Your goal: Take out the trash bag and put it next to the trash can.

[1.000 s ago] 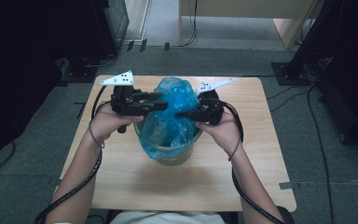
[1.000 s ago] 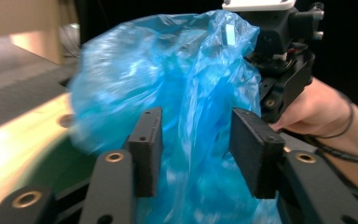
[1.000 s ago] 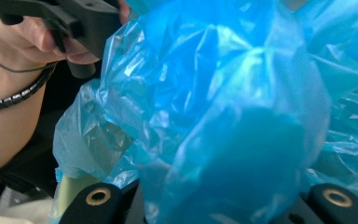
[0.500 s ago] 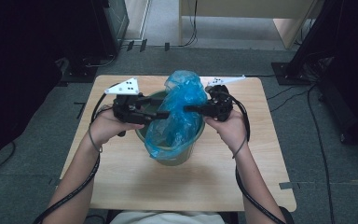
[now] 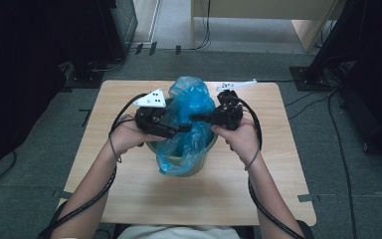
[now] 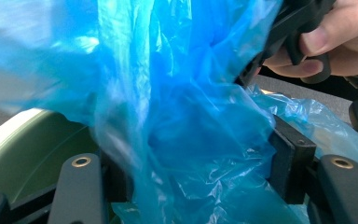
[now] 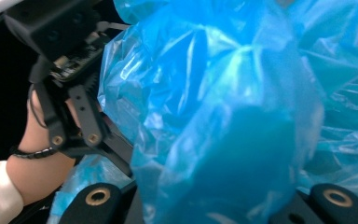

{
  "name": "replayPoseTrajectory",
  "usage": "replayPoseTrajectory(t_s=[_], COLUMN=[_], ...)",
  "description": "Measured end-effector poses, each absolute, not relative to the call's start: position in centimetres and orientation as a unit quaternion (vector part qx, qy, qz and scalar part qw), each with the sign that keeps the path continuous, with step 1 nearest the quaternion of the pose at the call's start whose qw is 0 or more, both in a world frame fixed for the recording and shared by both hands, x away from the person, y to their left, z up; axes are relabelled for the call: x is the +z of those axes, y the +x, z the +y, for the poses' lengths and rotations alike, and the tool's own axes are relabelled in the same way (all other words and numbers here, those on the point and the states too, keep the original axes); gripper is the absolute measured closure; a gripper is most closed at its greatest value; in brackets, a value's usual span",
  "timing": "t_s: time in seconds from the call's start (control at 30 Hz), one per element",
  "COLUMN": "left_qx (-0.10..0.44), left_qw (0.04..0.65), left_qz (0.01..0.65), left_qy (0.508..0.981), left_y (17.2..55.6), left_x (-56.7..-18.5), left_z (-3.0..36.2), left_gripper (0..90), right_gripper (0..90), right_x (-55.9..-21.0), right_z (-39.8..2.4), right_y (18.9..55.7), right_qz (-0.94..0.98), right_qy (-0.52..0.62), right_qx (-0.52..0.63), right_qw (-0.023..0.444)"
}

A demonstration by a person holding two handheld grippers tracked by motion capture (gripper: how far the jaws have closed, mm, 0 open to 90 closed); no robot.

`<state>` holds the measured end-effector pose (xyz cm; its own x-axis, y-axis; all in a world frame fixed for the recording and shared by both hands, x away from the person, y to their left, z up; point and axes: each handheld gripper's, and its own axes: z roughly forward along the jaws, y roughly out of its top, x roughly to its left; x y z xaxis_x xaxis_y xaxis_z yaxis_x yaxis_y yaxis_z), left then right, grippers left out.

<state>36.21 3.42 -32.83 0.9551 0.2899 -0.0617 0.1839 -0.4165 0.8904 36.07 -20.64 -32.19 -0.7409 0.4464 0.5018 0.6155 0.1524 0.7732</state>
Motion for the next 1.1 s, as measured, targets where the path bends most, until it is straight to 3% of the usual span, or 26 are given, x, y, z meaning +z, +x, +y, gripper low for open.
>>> replayPoseTrajectory(t_s=[0.1,0.23,0.3,0.37,0.57,0.8,1.1], left_qx=[0.037,0.016,0.003,-0.016,-0.025,-0.019,-0.061], left_qw=[0.520,0.523,0.515,0.519,0.533,0.568,0.586], left_qz=[0.135,0.134,0.147,0.153,0.180,0.234,0.232], left_qy=[0.843,0.841,0.844,0.841,0.826,0.789,0.774], left_y=[36.1,36.0,36.2,36.4,37.1,38.2,37.7], left_x=[-32.9,-32.5,-32.3,-32.4,-32.1,-31.4,-31.2], left_z=[3.2,3.3,3.4,3.6,4.6,6.4,5.6], left_gripper=[42.2,66.5,76.4,81.2,82.4,82.3,82.0], right_gripper=[86.2,82.9,76.3,63.4,46.8,35.8,26.2], right_x=[-32.0,-31.7,-31.7,-31.7,-31.7,-31.6,-32.6], right_z=[-20.2,-19.9,-20.2,-20.4,-21.5,-22.5,-19.0], right_y=[35.9,35.7,35.7,35.8,35.9,35.8,35.4], right_qz=[-0.749,-0.745,-0.740,-0.735,-0.731,-0.730,-0.784], right_qy=[-0.345,-0.337,-0.334,-0.333,-0.341,-0.333,-0.269], right_qx=[-0.557,-0.567,-0.577,-0.585,-0.590,-0.597,-0.559], right_qw=[0.099,0.097,0.095,0.085,0.047,0.017,-0.017])
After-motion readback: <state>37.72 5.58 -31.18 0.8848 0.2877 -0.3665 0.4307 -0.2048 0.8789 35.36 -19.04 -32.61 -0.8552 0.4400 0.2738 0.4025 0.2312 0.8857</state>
